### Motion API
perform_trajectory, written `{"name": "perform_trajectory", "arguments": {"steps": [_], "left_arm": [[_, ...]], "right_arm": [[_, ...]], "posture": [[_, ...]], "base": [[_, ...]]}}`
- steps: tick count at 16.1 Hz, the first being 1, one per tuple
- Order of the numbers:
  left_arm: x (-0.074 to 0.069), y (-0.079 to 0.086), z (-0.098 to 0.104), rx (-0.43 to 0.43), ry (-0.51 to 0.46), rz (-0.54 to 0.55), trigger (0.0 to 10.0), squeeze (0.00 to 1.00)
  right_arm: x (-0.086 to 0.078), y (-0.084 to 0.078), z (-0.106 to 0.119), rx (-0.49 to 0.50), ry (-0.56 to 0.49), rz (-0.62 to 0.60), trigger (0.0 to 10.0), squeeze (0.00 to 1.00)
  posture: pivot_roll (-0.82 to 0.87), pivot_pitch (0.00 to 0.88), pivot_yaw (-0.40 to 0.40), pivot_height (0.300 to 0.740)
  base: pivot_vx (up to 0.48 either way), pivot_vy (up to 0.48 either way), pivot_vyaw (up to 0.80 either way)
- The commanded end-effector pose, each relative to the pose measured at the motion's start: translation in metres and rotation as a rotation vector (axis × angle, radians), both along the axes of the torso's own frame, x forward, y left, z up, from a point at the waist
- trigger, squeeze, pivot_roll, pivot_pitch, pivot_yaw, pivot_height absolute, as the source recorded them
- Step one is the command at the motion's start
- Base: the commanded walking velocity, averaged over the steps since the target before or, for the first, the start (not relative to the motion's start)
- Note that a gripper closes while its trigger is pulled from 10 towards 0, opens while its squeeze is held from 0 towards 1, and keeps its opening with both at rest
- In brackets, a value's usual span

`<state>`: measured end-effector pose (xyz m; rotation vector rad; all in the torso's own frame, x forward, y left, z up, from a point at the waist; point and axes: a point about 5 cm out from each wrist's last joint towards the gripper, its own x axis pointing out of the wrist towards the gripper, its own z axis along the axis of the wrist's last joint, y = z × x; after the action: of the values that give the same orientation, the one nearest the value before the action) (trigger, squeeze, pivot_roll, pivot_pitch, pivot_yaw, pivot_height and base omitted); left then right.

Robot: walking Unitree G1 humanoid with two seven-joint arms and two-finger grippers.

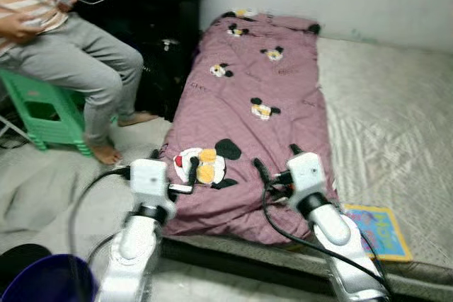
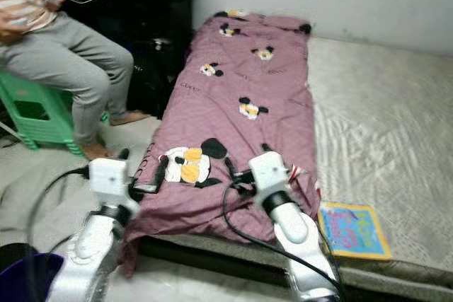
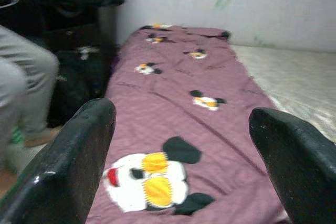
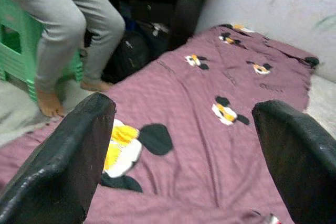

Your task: Clean up the room

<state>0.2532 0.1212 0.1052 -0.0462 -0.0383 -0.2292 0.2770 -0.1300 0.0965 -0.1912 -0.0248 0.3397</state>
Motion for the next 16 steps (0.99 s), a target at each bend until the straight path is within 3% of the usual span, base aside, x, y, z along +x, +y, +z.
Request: {"name": "perform_trajectory", "arguments": {"steps": [1,3,7,16], "left_arm": [[0.0007,0.003,0.0025,0.009,-0.014,-0.009,10.0,0.0],[-0.0019,0.0032,0.0036,0.002,-0.023,-0.03,10.0,0.0],[-0.0039,0.0007,0.0044,-0.007,-0.028,-0.052,10.0,0.0],[-0.0027,-0.0008,0.0048,-0.006,-0.031,-0.068,10.0,0.0]], "right_arm": [[0.0018,0.0028,0.0061,0.009,-0.028,0.004,10.0,0.0],[0.0026,0.0038,0.0058,0.015,-0.022,0.009,10.0,0.0],[0.0023,0.0041,0.0062,0.018,-0.024,0.011,10.0,0.0],[0.0034,0.0037,0.006,0.011,-0.028,0.008,10.0,0.0]], "posture": [[-0.02,0.057,-0.014,0.74],[-0.02,0.057,-0.014,0.74],[-0.01,0.06,-0.019,0.74],[-0.01,0.057,-0.016,0.74]], "base": [[0.0,0.0,0.0],[0.0,0.0,0.0],[0.066,0.0,-0.74],[0.272,0.0,0.0]]}}
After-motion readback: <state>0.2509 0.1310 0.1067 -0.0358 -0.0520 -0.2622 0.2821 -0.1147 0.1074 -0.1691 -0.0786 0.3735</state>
